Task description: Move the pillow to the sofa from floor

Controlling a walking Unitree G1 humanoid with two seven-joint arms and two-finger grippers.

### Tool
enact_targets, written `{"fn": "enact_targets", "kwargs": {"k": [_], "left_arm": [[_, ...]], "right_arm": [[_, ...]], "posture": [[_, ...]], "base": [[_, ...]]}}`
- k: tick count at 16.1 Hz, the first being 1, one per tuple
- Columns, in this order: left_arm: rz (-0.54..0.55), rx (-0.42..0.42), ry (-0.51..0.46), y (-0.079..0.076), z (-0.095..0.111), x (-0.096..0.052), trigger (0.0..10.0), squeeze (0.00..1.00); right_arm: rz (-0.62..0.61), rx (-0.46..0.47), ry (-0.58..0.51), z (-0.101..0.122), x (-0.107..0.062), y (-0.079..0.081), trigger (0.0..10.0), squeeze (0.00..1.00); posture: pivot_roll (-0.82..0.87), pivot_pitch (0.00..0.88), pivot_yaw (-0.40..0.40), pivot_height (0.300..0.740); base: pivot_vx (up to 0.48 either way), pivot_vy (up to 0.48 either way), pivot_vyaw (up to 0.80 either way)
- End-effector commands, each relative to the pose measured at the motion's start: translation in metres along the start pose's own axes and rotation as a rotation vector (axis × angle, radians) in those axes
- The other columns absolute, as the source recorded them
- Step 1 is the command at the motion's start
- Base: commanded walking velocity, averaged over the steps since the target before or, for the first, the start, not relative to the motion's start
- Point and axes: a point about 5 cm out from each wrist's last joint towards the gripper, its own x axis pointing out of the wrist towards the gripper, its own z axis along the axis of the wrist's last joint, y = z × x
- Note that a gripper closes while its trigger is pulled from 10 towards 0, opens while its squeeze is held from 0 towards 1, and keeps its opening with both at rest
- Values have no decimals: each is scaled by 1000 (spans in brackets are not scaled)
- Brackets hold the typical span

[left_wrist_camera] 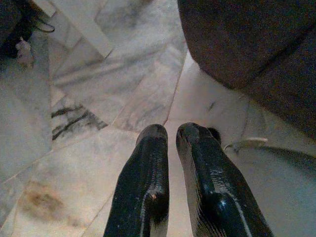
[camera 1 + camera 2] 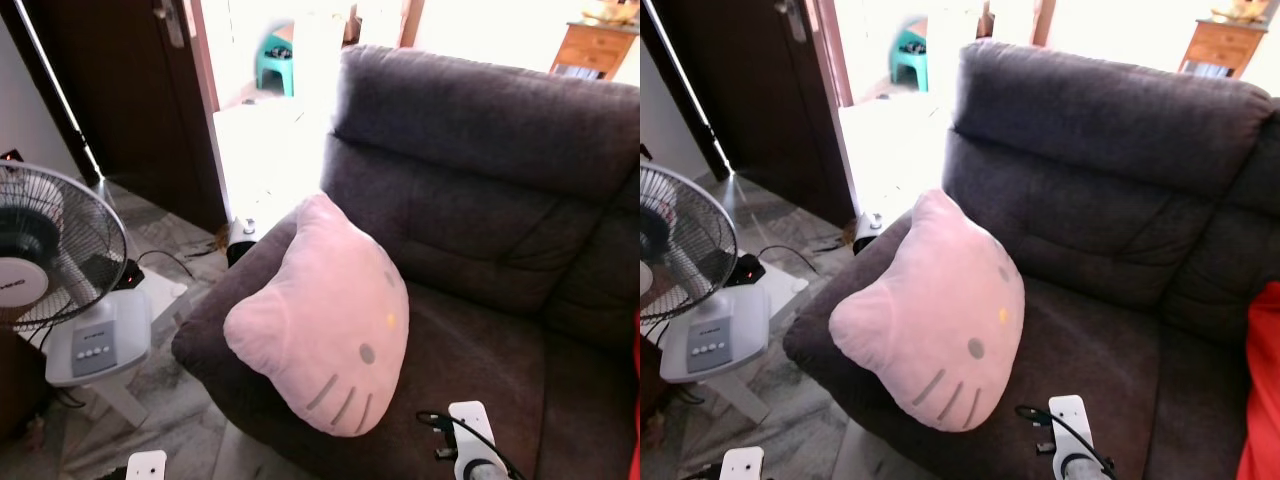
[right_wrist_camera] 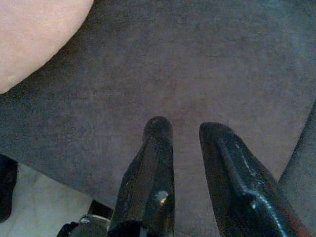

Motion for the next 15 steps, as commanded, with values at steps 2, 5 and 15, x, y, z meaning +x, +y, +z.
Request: {"fn": "enact_targets", "kwargs": {"k": [2, 5, 15], "left_arm": [[6, -1, 4, -2, -3, -1, 10000, 0], [-1, -4, -11, -5, -1, 0, 10000, 0], [-28, -15, -13, -14, -4, -1, 10000, 0]], "right_arm": [[16, 14, 5, 2, 1, 6, 10000, 0], [39, 27, -1, 7, 2, 13, 10000, 0], [71, 18, 25, 0, 0, 20, 10000, 0]], "posture": [[115, 101, -33, 740], [122, 115, -32, 740], [121, 121, -32, 740]], "base": [[0, 0, 0], [0, 0, 0], [0, 189, 0]]}}
